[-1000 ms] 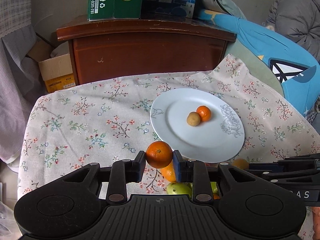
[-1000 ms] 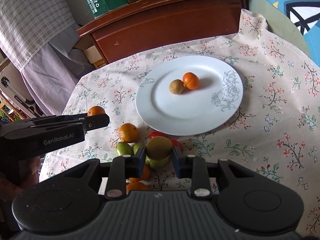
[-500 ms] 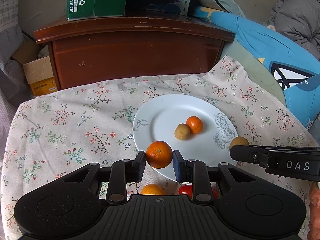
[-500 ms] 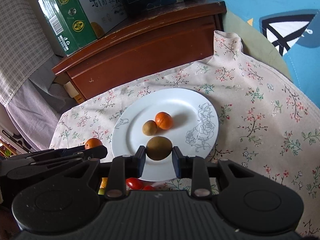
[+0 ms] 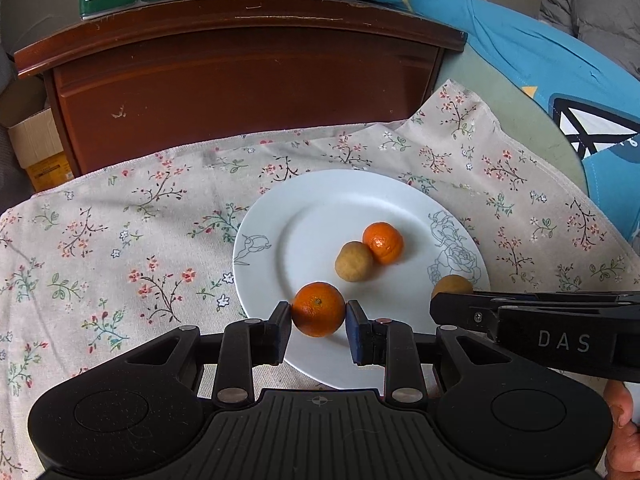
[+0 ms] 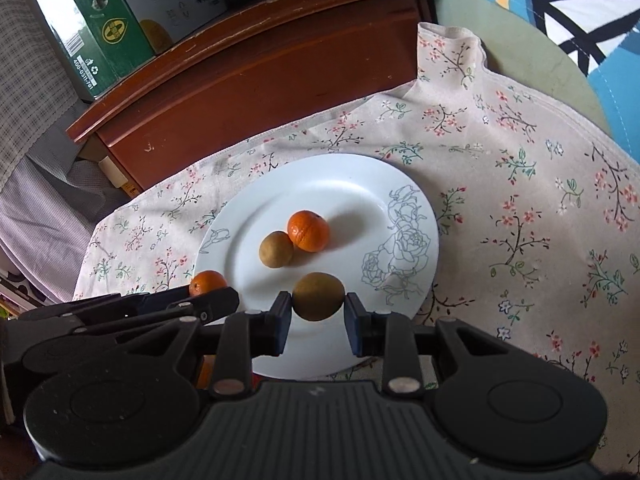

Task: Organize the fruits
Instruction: 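Lower both held fruits onto the plate and open both tools, then grasp a brown kiwi with the left tool while the right tool grasps a tangerine, then carry both fruits onto the plate and open both tools, then move both open tools back toward the remaining fruit pile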

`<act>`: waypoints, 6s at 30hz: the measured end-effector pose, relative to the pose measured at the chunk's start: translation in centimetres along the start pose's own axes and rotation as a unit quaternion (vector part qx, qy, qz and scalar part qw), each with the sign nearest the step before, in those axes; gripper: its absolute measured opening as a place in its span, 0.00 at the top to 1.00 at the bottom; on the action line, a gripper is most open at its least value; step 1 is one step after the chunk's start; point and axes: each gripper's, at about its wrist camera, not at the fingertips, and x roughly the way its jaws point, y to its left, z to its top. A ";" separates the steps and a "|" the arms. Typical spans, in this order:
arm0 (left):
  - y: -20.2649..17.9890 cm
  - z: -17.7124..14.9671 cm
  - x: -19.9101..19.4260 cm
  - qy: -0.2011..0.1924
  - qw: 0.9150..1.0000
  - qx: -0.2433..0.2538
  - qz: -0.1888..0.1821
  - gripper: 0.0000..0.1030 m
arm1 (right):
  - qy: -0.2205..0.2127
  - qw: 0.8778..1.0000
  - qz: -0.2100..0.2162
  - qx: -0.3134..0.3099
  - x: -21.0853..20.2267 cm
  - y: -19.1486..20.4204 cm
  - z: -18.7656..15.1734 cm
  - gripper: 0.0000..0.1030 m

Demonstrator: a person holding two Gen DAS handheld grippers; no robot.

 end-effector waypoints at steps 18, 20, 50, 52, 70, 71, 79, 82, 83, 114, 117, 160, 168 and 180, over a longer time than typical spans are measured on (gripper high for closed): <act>-0.9 1.7 -2.6 -0.038 0.999 0.024 0.019 0.42 | -0.024 0.999 -0.001 0.024 -0.9 -0.4 1.7 0.64; -0.6 1.4 -3.5 -0.030 0.999 0.013 0.016 0.41 | -0.024 1.000 0.001 0.017 -1.4 0.0 1.4 0.64; 4.3 -4.6 -9.2 0.040 0.995 -0.062 0.059 0.26 | 0.079 0.991 0.076 -0.079 -5.0 4.0 -9.5 0.59; 4.4 -4.7 -9.0 0.047 0.995 -0.064 0.055 0.26 | 0.086 0.990 0.078 -0.081 -4.7 4.2 -9.8 0.59; 2.2 -7.9 -9.7 0.069 0.997 -0.022 0.013 0.30 | 0.054 0.996 0.042 -0.055 -5.9 2.3 -7.9 0.69; 1.7 -8.3 -9.8 0.071 0.997 -0.017 0.007 0.30 | 0.050 0.997 0.039 -0.047 -6.1 2.0 -7.5 0.69; -0.8 -9.4 -9.0 0.083 0.996 0.011 -0.025 0.47 | 0.045 0.998 0.022 -0.024 -5.9 1.3 -6.8 0.69; -1.1 -9.5 -8.4 0.087 0.996 0.003 -0.036 0.57 | 0.045 0.998 0.024 -0.024 -5.9 1.5 -6.9 0.69; -1.3 -9.5 -8.2 0.088 0.995 0.004 -0.036 0.63 | 0.044 0.998 0.024 -0.025 -5.9 1.5 -6.9 0.69; -0.2 -3.8 -10.2 -0.039 0.999 -0.007 -0.018 0.78 | -0.021 0.999 0.045 -0.009 -7.5 1.3 -3.2 0.69; -0.1 -2.9 -9.6 -0.042 0.999 -0.004 -0.019 0.78 | -0.028 0.998 0.045 -0.016 -7.4 1.5 -2.6 0.69; 0.4 2.2 -2.0 -0.041 0.999 -0.007 -0.015 0.27 | -0.026 0.999 -0.005 0.036 0.7 -1.5 3.2 0.57; 2.2 1.7 -4.2 -0.044 0.997 -0.056 -0.018 0.27 | -0.019 1.000 -0.010 0.008 -0.1 -0.4 2.3 0.57; 3.7 -0.2 -8.3 -0.057 0.995 -0.078 0.005 0.27 | -0.029 0.999 0.013 -0.001 -3.1 1.0 1.1 0.46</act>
